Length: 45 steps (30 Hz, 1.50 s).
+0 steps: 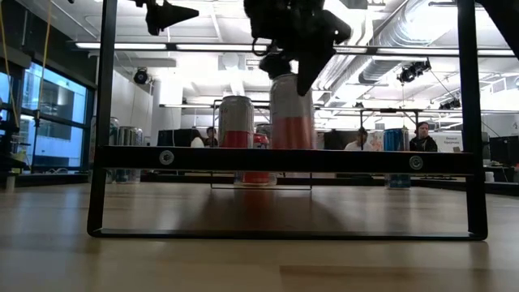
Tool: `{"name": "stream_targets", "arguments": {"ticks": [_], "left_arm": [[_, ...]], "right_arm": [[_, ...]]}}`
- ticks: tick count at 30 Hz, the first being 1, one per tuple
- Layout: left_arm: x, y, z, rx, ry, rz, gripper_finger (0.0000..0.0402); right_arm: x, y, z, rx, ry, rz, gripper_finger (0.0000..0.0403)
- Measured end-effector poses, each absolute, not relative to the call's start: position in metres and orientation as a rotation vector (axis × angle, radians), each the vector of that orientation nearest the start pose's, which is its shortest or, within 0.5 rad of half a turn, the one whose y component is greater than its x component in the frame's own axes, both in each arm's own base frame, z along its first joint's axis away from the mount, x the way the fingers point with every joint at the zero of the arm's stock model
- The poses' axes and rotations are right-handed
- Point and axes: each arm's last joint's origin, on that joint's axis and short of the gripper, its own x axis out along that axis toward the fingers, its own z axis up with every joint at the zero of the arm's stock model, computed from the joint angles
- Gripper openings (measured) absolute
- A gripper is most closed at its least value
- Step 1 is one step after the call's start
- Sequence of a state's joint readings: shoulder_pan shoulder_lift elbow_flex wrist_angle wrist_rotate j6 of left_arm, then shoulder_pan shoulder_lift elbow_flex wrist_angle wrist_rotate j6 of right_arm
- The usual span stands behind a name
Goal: Place canned beverage on shelf
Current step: Put the pink white soda can on the shelf aligned with the other pink white soda can
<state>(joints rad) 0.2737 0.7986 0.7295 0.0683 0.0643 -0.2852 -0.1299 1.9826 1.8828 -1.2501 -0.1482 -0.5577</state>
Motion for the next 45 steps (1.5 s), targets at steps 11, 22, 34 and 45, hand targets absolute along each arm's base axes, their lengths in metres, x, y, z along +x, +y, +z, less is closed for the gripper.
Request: {"name": "stream_targets", "arguments": {"ticks": [11, 22, 34, 45], "left_arm": [[0.175, 0.047, 0.335, -0.267, -0.022, 0.210, 0.0390], [0.175, 0.047, 0.333, -0.261, -0.006, 0.211, 0.0390], [0.175, 0.047, 0.333, -0.261, -0.006, 0.211, 0.0390], [0.175, 0.047, 0.333, -0.261, -0.007, 0.211, 0.0390]], "right_arm": [[0.387, -0.054, 0.296, 0.172, 1.311, -0.327, 0.0279], [0.393, -0.058, 0.296, 0.495, 1.139, -0.688, 0.0285], [0.404, -0.060, 0.275, 0.515, 1.160, -0.760, 0.0300], [0.406, -0.060, 0.274, 0.548, 1.152, -0.740, 0.0315]]}}
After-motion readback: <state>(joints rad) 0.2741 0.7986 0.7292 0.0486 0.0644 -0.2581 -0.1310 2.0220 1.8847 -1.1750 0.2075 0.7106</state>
